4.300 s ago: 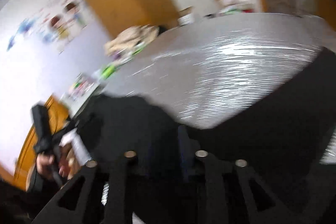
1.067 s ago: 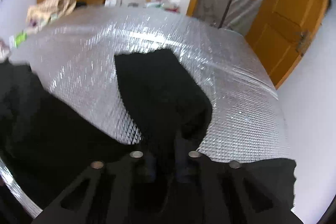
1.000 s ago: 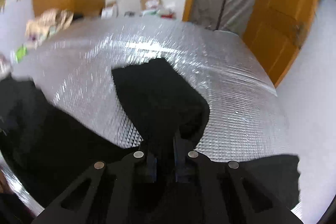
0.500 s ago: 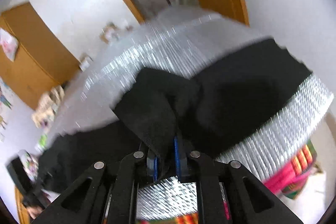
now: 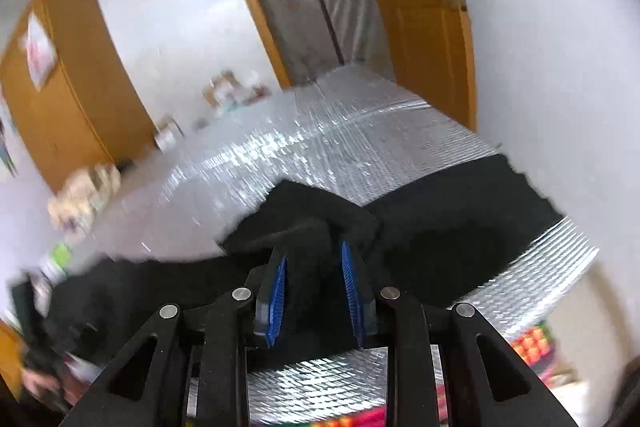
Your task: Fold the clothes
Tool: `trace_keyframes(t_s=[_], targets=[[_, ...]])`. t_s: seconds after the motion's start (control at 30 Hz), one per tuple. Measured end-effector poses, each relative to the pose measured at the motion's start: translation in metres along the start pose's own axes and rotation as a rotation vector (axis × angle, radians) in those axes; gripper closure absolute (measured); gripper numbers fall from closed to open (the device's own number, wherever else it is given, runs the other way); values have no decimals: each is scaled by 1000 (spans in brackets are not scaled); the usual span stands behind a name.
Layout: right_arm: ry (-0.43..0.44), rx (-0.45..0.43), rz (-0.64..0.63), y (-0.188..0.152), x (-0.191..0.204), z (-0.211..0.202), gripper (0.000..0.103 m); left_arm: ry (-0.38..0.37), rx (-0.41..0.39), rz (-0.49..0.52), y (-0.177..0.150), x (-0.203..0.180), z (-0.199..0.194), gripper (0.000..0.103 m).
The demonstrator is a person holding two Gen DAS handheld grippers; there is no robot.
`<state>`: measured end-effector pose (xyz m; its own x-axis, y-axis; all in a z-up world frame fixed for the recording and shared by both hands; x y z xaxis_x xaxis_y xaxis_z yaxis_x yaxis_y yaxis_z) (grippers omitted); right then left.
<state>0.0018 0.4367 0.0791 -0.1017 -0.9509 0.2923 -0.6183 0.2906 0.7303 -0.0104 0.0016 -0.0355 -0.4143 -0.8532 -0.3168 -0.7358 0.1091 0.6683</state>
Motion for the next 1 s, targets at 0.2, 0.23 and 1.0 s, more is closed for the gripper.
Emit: trace_keyframes(t_s=[0.2,0.23,1.0], targets=[[-141,302,-224,-24,6,40,75,1,2,1,0,0,0,92],[-158,310,-261,-27,8,41,75,1,2,3,0,0,0,92],[-40,229,-732,-33,98,105,75,-8,-28,-11,-1,-1,-9,92]])
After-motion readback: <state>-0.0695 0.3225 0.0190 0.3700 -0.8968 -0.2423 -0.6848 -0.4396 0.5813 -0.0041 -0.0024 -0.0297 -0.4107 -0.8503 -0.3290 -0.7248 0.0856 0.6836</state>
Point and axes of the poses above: each gripper's, at about its wrist camera, not at the fingertips, and z roughly the way its jaws point, x to its left, y to its top, the point moved 3 cm from there along z, roughly the way its jaws point, and after that the axes turned 5 degrees about -y, right-handed, at the moved point
